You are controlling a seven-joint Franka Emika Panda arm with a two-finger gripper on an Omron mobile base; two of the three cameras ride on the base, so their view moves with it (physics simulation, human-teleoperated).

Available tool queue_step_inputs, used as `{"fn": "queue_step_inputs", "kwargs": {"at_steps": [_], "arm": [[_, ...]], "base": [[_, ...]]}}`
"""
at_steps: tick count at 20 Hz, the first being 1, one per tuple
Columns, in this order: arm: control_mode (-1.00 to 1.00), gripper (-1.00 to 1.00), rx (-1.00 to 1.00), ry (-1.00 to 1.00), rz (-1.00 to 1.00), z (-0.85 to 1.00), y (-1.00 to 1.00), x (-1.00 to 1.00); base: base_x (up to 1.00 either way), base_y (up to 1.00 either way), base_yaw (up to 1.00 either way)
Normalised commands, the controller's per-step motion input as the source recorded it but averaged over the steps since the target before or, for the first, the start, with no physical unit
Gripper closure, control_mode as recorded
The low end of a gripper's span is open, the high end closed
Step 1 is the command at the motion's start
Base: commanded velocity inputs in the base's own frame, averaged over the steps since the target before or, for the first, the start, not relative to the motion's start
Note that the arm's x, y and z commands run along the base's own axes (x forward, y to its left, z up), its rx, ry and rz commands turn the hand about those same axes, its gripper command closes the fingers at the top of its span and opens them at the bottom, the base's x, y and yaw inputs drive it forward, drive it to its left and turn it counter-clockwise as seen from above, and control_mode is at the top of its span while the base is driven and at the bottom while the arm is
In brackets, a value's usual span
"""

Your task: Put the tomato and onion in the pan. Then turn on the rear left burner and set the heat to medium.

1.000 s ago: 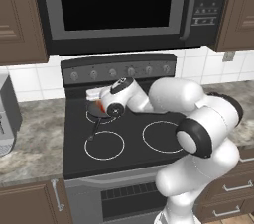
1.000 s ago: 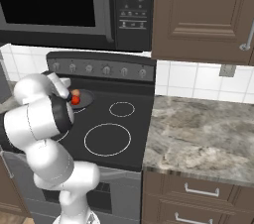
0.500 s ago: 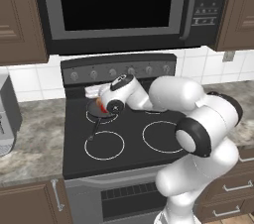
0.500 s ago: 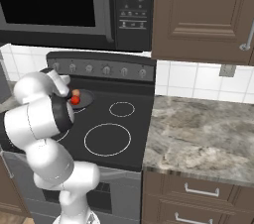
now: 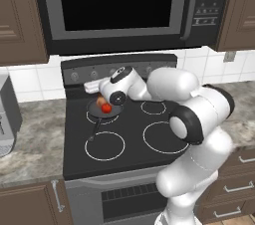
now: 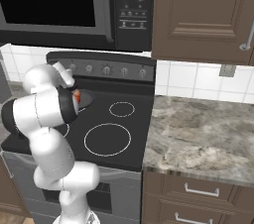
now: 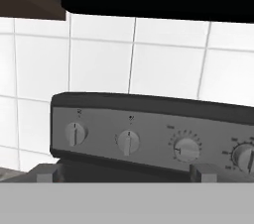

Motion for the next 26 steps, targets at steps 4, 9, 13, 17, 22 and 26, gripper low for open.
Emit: {"fn": "queue_step_inputs", "kwargs": {"at_steps": [4, 9, 13, 17, 22, 26], "arm": [[-1.00, -1.00, 0.00, 0.00, 0.06, -0.01, 0.00, 0.33], [-1.00, -1.00, 0.00, 0.00, 0.01, -0.17, 0.00, 0.13], [-1.00, -1.00, 0.00, 0.00, 0.00, -0.21, 0.00, 0.04], [-1.00, -1.00, 0.00, 0.00, 0.00, -0.15, 0.00, 0.04], [-1.00, -1.00, 0.00, 0.00, 0.00, -0.13, -0.01, 0.09], [-1.00, -1.00, 0.00, 0.00, 0.00, -0.14, -0.01, 0.12]], "base": [[0.00, 0.00, 0.00], [0.00, 0.00, 0.00], [0.00, 0.00, 0.00], [0.00, 0.00, 0.00], [0.00, 0.00, 0.00], [0.00, 0.00, 0.00]]}}
